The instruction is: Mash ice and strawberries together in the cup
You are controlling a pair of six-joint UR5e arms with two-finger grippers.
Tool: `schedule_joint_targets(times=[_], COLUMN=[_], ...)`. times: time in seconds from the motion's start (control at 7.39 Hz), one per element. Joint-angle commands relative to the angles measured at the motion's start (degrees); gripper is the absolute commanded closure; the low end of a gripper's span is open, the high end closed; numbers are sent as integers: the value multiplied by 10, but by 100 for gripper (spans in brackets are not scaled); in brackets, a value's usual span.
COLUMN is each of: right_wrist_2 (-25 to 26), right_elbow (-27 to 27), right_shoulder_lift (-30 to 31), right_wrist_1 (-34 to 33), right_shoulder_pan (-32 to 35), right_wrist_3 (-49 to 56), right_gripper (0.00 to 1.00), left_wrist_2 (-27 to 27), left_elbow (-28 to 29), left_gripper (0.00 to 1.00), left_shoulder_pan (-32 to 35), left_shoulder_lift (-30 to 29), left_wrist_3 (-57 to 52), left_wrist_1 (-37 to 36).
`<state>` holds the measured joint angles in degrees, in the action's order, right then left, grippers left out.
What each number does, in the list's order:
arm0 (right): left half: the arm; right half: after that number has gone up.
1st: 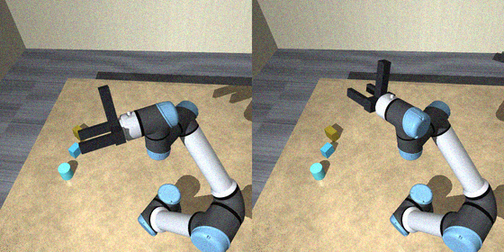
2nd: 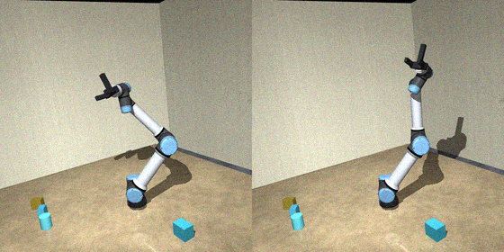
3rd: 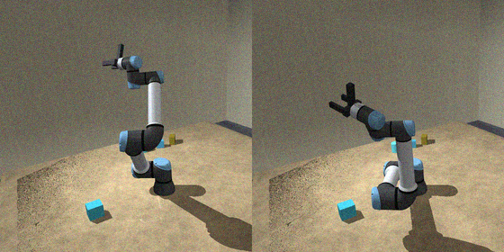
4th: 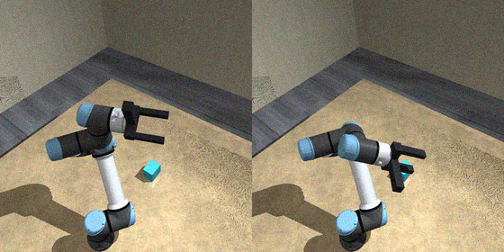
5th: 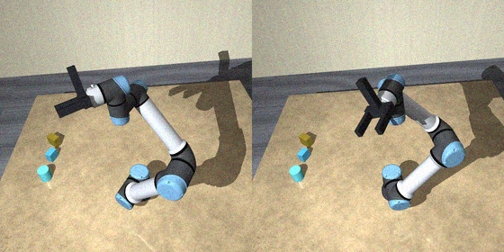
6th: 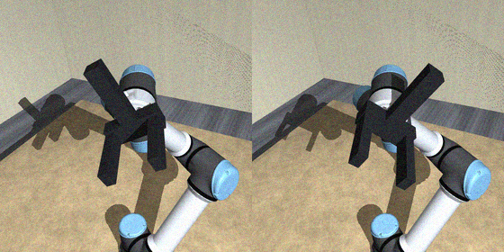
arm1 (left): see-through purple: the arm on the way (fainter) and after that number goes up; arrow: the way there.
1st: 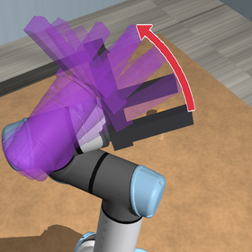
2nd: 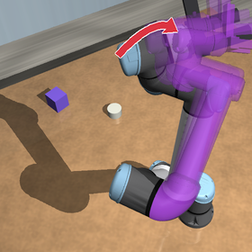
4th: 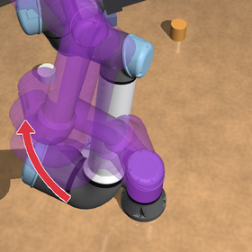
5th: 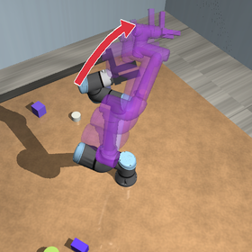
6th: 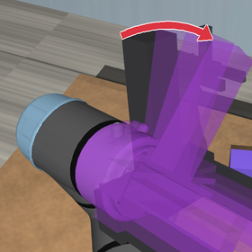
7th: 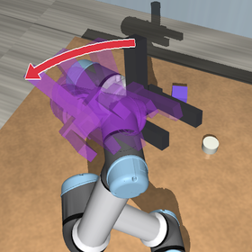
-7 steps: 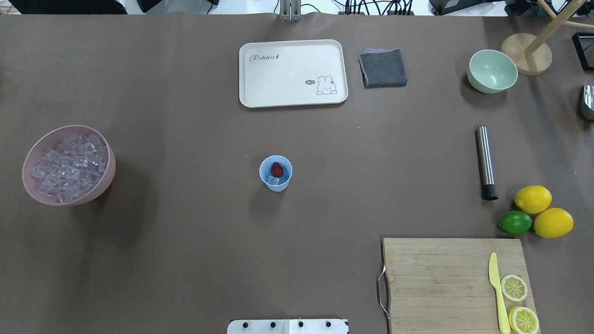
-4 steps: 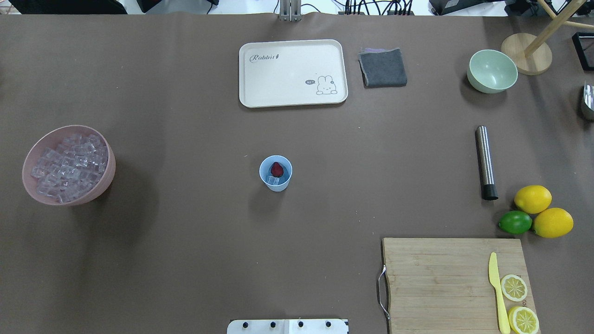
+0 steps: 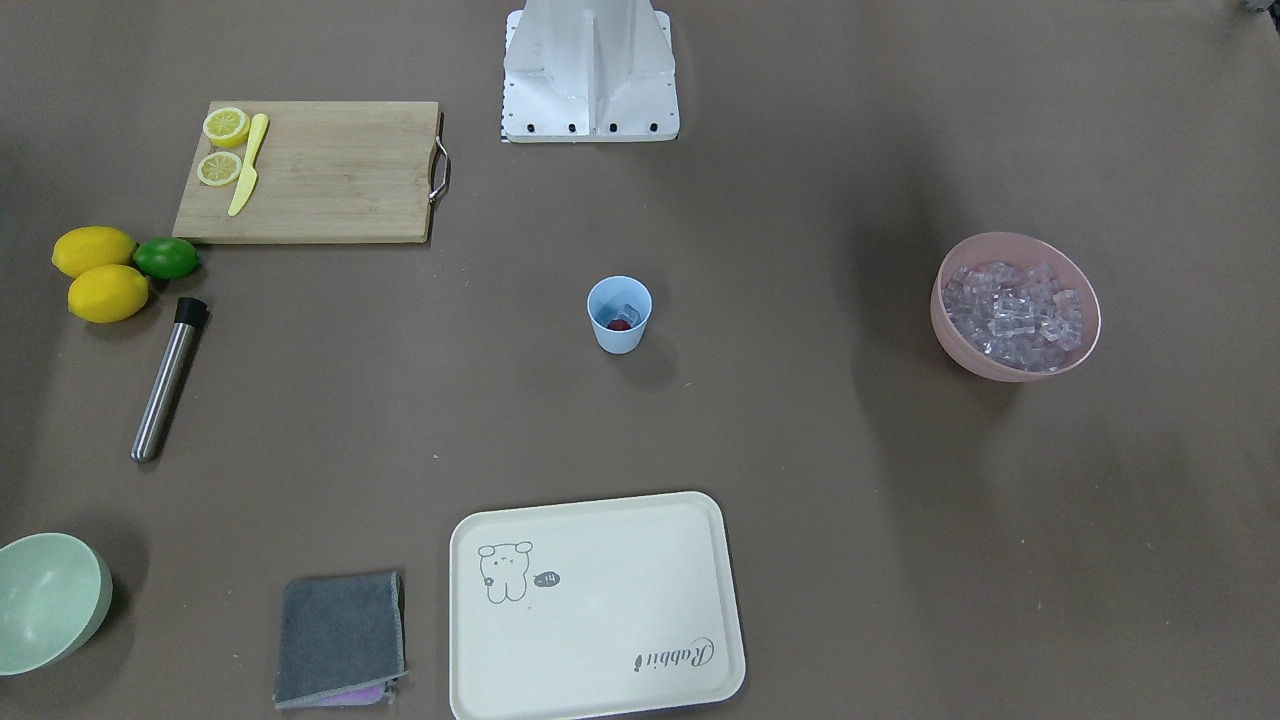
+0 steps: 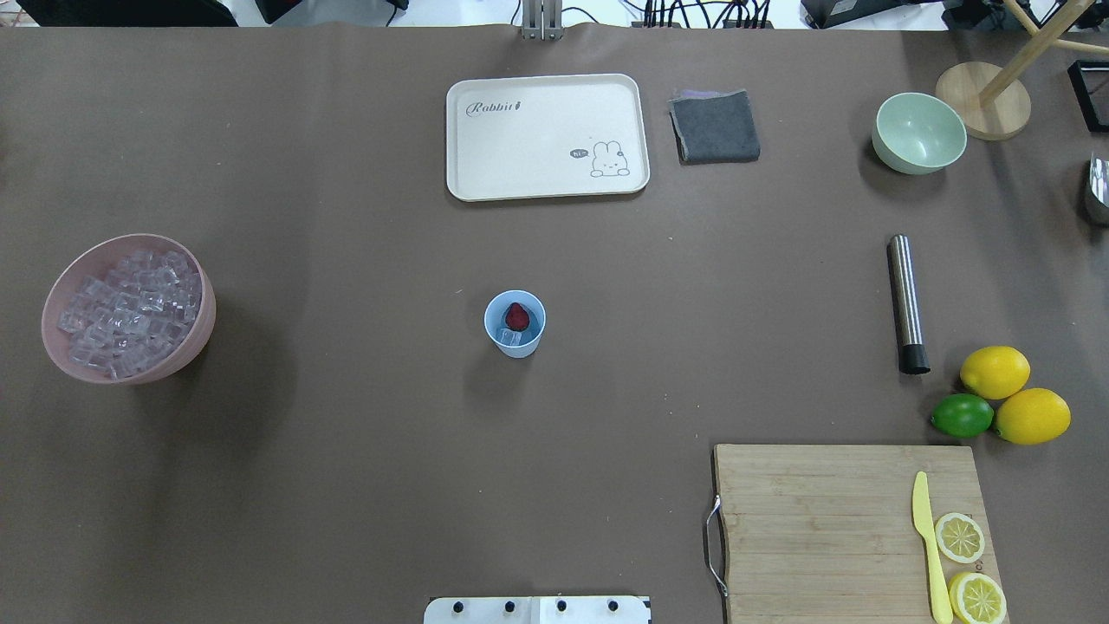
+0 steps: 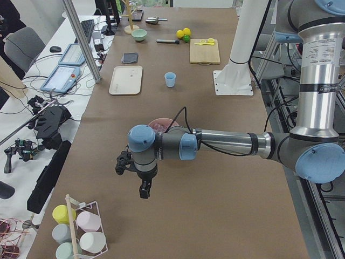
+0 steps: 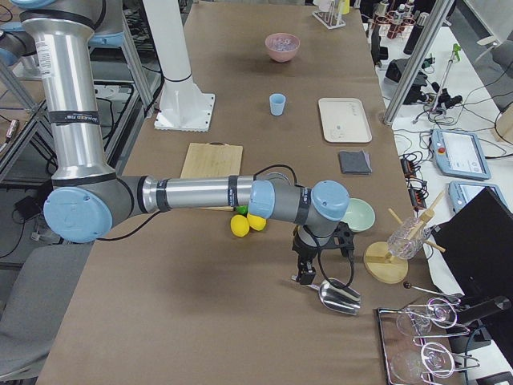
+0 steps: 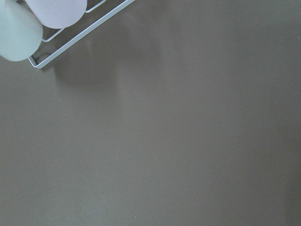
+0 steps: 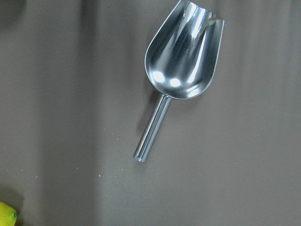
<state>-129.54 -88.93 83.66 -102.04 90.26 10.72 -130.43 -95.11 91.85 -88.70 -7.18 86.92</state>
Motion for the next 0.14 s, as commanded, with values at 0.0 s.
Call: schedule_joint_targets(times=[0.0], right_wrist_2=[1], right_elbow=[-2], right_shoulder_lift=[1], right_wrist_1=[0], right_shoulder_pan=[0], right_wrist_3=[0], right_gripper=[0], left_wrist_2=[0], left_elbow=[-2], left_gripper=[3], left_shoulder_pan=[0], left_shoulder_lift=[1], left_wrist_3=[0], left_wrist_1=[1])
